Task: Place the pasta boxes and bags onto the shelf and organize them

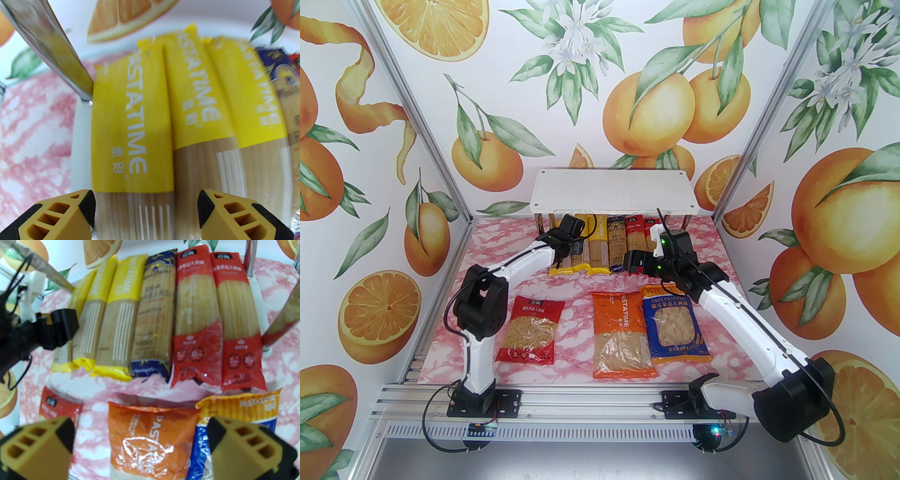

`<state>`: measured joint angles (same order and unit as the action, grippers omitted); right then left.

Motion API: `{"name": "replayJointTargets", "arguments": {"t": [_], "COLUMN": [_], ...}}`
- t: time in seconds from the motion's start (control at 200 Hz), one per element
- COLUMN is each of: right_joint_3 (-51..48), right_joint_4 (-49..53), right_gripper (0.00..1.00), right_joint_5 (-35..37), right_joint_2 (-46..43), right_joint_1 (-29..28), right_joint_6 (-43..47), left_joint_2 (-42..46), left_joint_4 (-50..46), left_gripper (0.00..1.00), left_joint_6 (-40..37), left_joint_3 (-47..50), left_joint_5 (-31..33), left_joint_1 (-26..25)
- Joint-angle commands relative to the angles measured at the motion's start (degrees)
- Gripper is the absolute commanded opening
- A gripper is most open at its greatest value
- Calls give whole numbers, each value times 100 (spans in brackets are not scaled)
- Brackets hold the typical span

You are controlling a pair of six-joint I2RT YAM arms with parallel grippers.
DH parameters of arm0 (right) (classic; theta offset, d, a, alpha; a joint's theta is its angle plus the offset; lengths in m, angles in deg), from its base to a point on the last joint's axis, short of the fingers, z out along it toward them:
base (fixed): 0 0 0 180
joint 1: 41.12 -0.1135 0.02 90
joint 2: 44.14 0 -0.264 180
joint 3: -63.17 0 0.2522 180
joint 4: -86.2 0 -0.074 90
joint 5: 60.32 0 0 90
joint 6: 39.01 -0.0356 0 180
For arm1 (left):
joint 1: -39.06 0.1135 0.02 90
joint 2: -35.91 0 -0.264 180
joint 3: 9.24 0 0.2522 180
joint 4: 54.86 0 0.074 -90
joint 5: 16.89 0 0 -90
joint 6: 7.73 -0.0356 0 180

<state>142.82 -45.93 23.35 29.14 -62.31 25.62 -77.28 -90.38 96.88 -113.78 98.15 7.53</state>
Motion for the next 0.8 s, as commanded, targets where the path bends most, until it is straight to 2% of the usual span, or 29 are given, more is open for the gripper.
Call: {"name": "replayJointTargets", "arguments": {"t": [0.0, 0.085, 0.115, 0.18, 0.26, 0.505, 0.796], "right_joint_3": [10, -5, -13, -38, -100, -223, -217], "right_joint_4": [10, 15, 9, 25, 16, -71, -45], "right_gripper": [98, 99, 98, 98, 98, 98, 98], "right_joint_5": [-153, -176, -184, -185, -163, -176, -141], "right_joint_2": [-57, -59, -76, -104, -167, -235, -251], "right_joint_1": [27, 25, 20, 18, 19, 10, -17], "right_joint_6": [76, 76, 69, 67, 59, -55, -72], "left_joint_2": [612, 866, 971, 1213, 1501, 2094, 1871], "left_joint_4": [549, 518, 480, 269, -84, -421, -656], "left_gripper": [68, 58, 49, 22, 6, 2, 2], "left_joint_6": [-181, -91, -39, 115, 331, 937, 1031], "left_joint_3": [296, 557, 667, 881, 1120, 1967, 2117], "left_joint_5": [229, 260, 216, 293, 348, -95, -201], "left_joint_1": [-192, -340, -388, -514, -647, -700, -666]}}
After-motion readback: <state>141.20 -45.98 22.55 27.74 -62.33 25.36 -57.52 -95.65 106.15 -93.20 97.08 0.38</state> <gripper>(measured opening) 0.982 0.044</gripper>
